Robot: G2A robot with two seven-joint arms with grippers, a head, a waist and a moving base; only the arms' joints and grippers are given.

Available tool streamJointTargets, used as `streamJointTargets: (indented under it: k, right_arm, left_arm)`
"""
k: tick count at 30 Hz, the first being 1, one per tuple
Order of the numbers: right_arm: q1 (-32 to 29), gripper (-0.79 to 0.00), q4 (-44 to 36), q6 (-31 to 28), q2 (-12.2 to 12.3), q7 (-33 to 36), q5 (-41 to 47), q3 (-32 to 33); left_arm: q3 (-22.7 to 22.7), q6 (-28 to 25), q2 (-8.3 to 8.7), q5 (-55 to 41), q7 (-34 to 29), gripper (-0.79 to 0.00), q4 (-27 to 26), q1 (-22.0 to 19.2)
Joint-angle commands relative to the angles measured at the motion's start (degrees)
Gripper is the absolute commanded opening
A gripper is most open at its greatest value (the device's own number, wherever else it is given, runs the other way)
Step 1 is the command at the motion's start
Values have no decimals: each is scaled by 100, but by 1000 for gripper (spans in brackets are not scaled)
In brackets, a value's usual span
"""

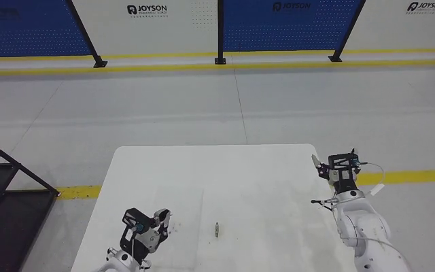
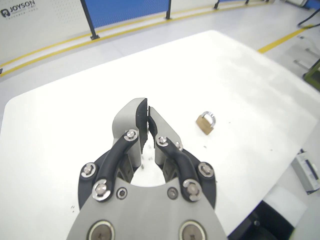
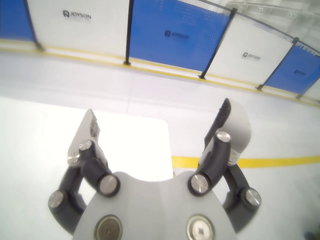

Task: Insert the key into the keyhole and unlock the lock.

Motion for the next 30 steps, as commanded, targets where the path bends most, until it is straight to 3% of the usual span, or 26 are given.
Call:
streamJointTargets:
  k: [1, 4, 12, 25, 30]
  right_arm:
    - [-131, 0, -77, -19, -26, 81, -257, -345]
    - [-425, 0, -174, 53, -55, 19, -980, -878]
    - [-908, 0, -307, 440, -185, -13, -2405, -2441]
    - [-559, 0, 433, 173, -466, 230, -2041, -3974]
    - [-379, 0, 721, 167, -540, -21, -1721, -4170]
  left_arm:
    - [-149, -546, 23, -223, 585, -785, 188, -58]
    - [-273, -1104, 50, -410, 1070, -785, 458, -196]
    - [-273, -1104, 50, -410, 1070, -785, 458, -196]
    - [-273, -1104, 50, -410, 1070, -785, 458, -196]
    - [-273, -1104, 50, -410, 1070, -785, 458, -196]
